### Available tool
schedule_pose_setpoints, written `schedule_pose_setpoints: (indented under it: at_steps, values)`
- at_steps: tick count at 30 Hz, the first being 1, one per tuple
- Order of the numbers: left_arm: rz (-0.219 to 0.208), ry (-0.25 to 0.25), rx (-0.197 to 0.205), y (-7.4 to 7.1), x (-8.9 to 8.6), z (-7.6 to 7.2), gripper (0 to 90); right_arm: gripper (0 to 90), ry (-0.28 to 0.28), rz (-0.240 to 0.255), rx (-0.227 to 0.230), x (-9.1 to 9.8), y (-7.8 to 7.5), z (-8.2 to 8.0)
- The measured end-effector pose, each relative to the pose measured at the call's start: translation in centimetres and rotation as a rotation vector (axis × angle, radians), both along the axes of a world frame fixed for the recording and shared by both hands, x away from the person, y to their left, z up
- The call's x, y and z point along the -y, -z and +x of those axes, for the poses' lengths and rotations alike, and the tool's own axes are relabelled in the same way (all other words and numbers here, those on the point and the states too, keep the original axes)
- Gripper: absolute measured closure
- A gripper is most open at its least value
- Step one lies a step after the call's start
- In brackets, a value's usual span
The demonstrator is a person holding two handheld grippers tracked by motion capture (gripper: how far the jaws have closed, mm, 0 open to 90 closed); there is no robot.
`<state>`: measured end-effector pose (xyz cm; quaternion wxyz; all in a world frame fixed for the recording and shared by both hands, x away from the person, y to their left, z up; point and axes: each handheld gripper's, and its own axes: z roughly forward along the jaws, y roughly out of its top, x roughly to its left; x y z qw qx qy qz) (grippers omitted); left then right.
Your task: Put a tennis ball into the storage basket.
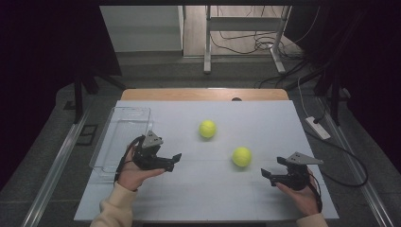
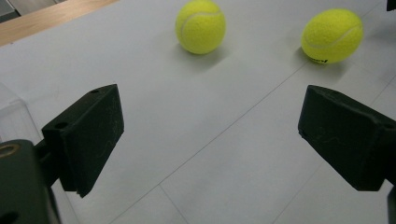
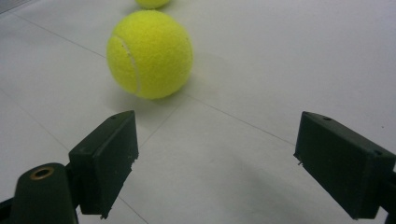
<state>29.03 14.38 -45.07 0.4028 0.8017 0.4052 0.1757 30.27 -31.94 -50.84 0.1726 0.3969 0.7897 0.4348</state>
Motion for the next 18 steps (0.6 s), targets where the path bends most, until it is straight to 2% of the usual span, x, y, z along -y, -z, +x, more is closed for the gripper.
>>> schedule_pose_setpoints:
  at_steps: [10, 14, 18]
  values:
    - [0.025, 0.01, -0.018, 0.2, 1.2, 1.2, 8.2, 13.6, -0.007, -0.003, -0.004, -0.2, 0.2, 0.2]
    - [0.053, 0.015, -0.031, 0.0, 1.9, 1.9, 8.3, 14.1, -0.007, -0.012, -0.001, -0.3, 0.2, 0.3]
    - [0.061, 0.02, -0.028, -0.3, 2.5, 2.3, 8.2, 14.1, -0.011, -0.01, -0.003, -0.3, 0.3, 0.4]
